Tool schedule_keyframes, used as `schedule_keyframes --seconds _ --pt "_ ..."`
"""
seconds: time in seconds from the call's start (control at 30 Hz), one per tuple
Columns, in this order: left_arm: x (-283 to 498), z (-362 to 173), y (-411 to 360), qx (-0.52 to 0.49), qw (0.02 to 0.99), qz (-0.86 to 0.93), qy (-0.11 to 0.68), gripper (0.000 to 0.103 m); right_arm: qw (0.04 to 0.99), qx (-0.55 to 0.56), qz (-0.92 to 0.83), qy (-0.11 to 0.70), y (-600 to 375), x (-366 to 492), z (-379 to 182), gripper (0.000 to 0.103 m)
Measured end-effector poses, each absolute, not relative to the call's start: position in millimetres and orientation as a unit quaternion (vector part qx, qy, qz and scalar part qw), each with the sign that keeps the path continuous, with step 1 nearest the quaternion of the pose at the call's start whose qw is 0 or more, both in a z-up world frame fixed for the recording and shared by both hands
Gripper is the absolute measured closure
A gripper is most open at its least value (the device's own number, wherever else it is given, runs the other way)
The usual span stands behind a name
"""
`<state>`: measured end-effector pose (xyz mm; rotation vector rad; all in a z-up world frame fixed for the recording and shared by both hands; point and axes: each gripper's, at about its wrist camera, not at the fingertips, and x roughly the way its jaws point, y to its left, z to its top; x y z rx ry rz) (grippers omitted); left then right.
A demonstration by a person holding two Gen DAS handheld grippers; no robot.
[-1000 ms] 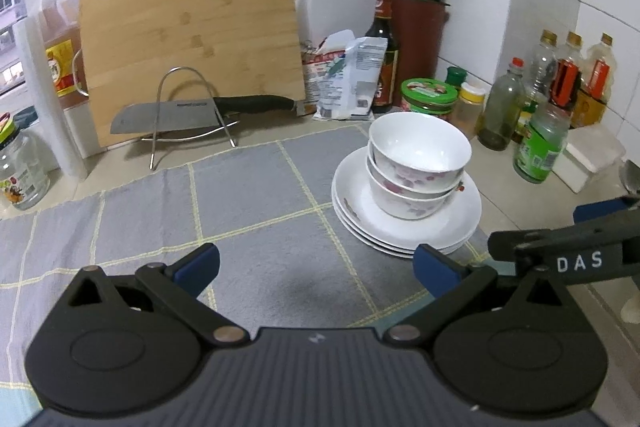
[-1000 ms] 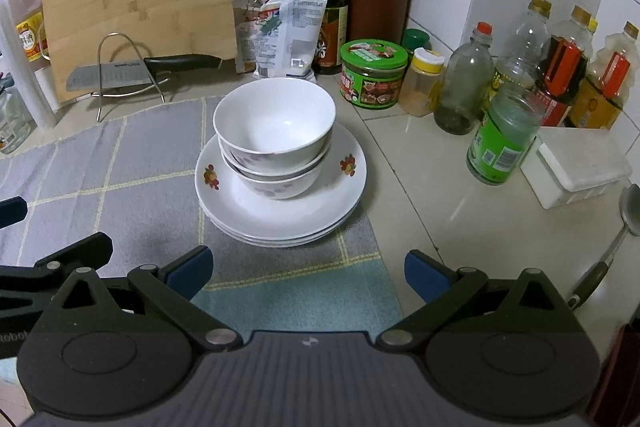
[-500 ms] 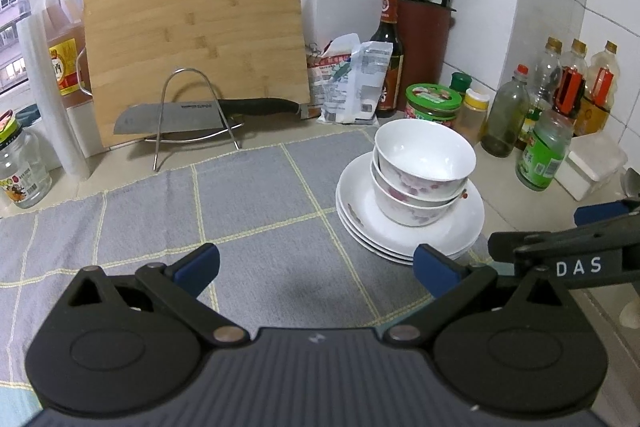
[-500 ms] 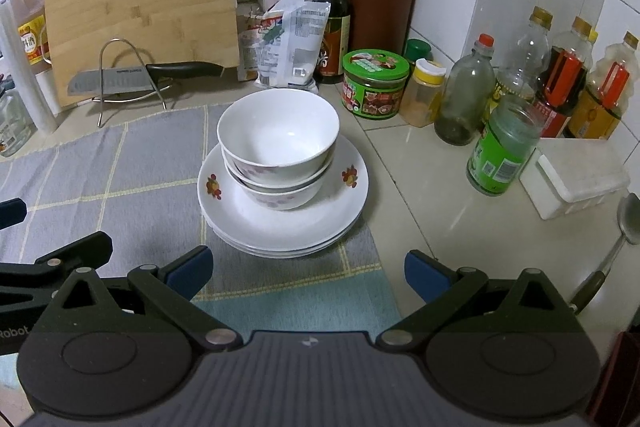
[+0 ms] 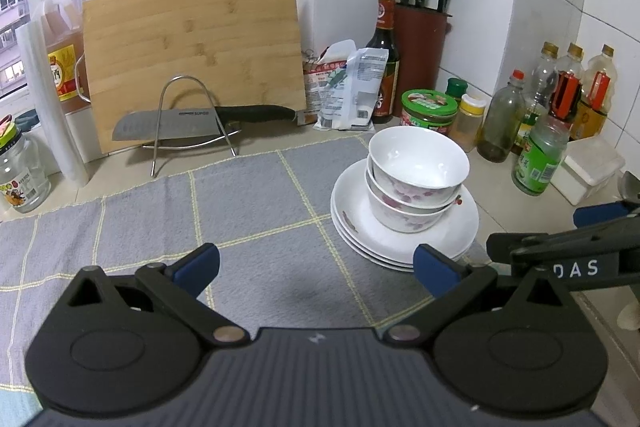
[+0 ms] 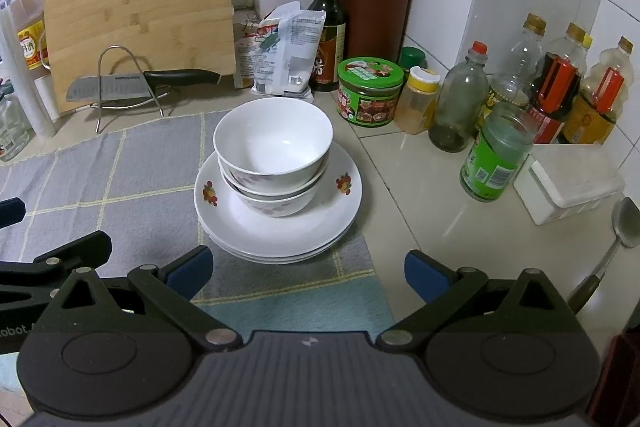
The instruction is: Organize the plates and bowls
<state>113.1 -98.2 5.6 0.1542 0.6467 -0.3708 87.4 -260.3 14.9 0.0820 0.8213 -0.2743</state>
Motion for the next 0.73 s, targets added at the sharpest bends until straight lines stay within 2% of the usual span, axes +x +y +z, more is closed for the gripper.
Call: schedule_keyframes --seconds 0.73 --pt "112.2 8.1 -102.7 0.079 0.929 -0.185 0.311 0.001 0.908 0.038 -0.144 0.391 -260.1 82.7 17.9 0.000"
